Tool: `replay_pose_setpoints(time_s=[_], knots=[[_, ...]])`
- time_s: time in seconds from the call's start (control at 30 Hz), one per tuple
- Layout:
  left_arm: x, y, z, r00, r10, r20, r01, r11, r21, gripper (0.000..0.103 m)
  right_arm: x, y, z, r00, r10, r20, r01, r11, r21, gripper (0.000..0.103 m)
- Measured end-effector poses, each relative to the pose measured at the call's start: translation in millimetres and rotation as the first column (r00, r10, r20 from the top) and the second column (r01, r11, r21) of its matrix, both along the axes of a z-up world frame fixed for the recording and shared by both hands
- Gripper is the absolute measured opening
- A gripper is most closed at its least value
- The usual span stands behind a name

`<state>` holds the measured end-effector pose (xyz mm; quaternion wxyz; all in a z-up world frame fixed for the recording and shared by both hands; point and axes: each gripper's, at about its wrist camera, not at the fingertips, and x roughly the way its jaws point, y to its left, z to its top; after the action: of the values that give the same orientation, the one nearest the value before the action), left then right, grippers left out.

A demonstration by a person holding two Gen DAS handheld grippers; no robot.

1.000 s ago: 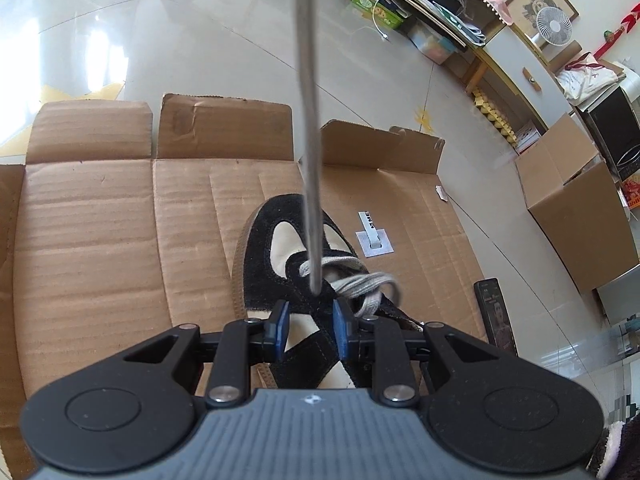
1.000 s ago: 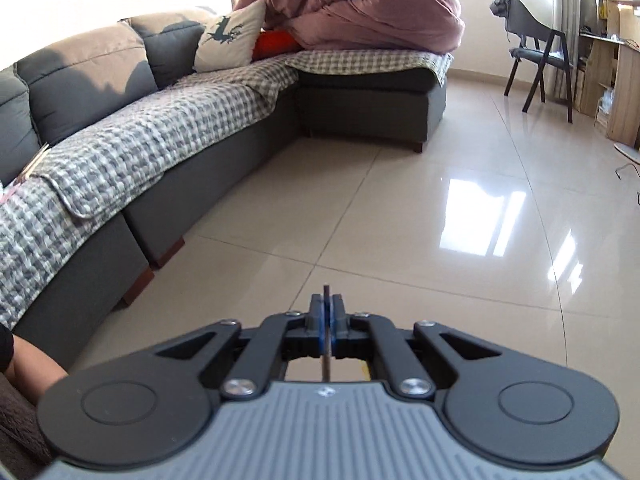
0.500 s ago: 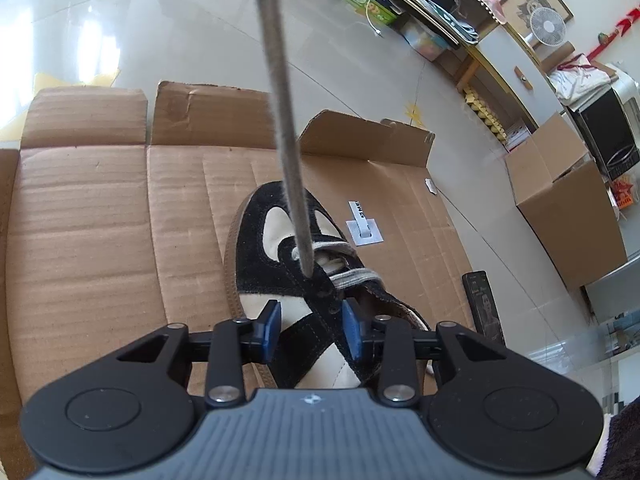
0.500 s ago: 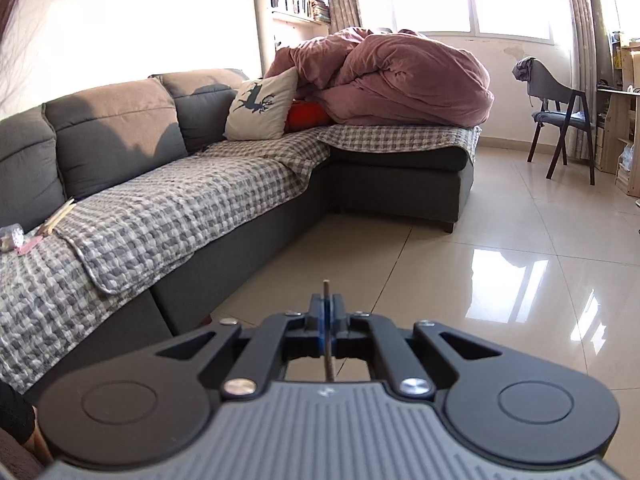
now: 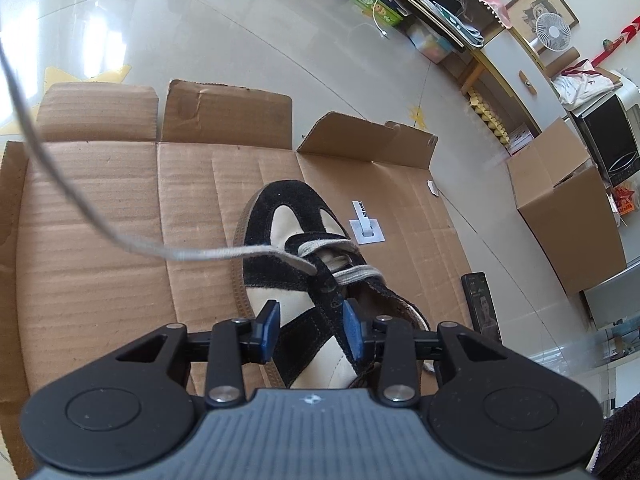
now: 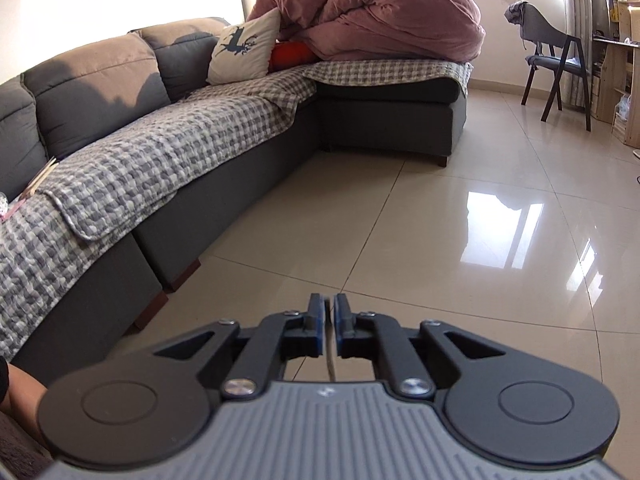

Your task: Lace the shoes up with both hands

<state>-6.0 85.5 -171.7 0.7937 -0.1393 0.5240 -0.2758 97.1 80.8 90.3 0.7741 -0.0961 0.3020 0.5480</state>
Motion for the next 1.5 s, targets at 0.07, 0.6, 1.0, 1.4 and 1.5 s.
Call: replay_pose_setpoints(time_s=[0.07, 0.6, 1.0, 1.4, 1.5], knots=[[0, 0, 0, 1.0, 0.004, 0.003, -0.004, 1.0, 0.017, 0.044, -2, 0, -4, 1.0, 0.005, -0.004, -0.005, 1.0, -0.018, 0.014], [-1, -2, 5, 1.0, 0.026, 0.017, -0.027, 0.995, 0.101, 0.063, -4, -24, -34, 0.997, -0.067, -0.036, 0.063, 0.994, -0.09, 0.058], [-4, -15, 17, 0.999, 0.022, 0.023, -0.027, 0.972, 0.234, 0.086, -16, -76, -85, 0.964, -0.248, -0.094, 0.209, 0.929, -0.307, 0.102], [-13, -45, 30, 0.998, -0.048, 0.029, 0.036, 0.938, 0.344, 0.102, -44, -177, -135, 0.843, -0.514, -0.159, 0.378, 0.776, -0.505, 0.103], [-15, -53, 34, 0.997, -0.068, 0.037, 0.05, 0.931, 0.362, 0.102, -62, -206, -158, 0.802, -0.571, -0.173, 0.391, 0.722, -0.57, 0.103]])
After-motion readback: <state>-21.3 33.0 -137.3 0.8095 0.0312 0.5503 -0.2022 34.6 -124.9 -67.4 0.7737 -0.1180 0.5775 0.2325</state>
